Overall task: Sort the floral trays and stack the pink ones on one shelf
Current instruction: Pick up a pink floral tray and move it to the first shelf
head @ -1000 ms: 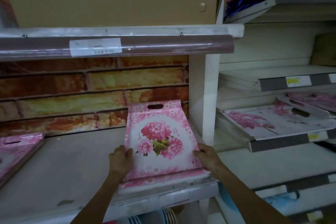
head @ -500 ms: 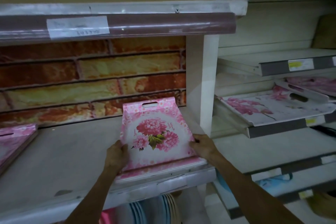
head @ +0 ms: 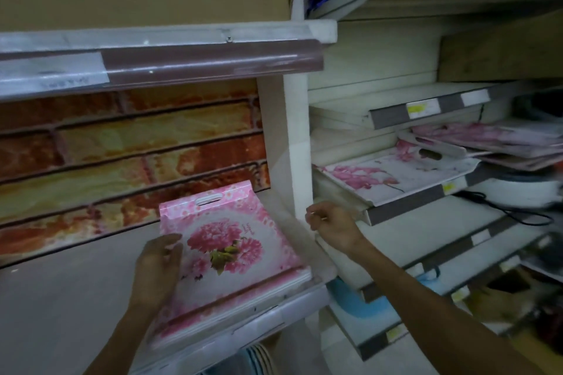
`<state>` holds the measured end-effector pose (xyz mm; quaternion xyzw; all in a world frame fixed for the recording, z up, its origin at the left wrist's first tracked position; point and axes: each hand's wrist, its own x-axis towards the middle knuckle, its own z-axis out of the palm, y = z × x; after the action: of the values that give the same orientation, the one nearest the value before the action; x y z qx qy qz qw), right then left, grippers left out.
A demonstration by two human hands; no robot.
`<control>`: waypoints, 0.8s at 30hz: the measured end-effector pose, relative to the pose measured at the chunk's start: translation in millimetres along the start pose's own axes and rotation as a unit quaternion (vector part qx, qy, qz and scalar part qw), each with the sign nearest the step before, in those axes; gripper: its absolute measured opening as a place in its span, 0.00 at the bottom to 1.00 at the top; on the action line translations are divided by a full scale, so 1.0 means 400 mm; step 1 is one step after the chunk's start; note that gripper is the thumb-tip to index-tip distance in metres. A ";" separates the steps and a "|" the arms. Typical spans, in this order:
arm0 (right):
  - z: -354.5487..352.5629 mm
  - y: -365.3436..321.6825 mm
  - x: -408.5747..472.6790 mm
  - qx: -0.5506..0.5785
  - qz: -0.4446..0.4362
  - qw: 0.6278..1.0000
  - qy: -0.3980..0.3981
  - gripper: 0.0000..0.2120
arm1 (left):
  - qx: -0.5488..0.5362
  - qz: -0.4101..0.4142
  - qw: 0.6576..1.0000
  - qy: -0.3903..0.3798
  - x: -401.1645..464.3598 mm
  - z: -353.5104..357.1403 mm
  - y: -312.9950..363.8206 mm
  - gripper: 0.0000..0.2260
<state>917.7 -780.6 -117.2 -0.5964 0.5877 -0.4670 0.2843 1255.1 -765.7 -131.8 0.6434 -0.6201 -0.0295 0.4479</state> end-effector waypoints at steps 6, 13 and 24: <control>-0.225 -0.018 -0.080 0.051 -0.037 0.997 0.048 0.02 | -0.243 0.029 0.969 -0.032 -0.015 0.030 0.252 0.07; -0.489 0.047 -0.155 0.030 -0.056 0.995 0.082 0.04 | -0.387 0.066 0.917 -0.074 -0.073 0.169 0.558 0.08; -0.886 0.220 -0.208 0.003 -0.016 0.991 0.133 0.06 | -0.468 0.066 0.870 -0.144 -0.158 0.434 0.928 0.09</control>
<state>574.1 -638.8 -71.5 -0.5375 0.6096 -0.5479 0.1983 851.3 -743.8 -40.6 0.3050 -0.6323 -0.3792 0.6028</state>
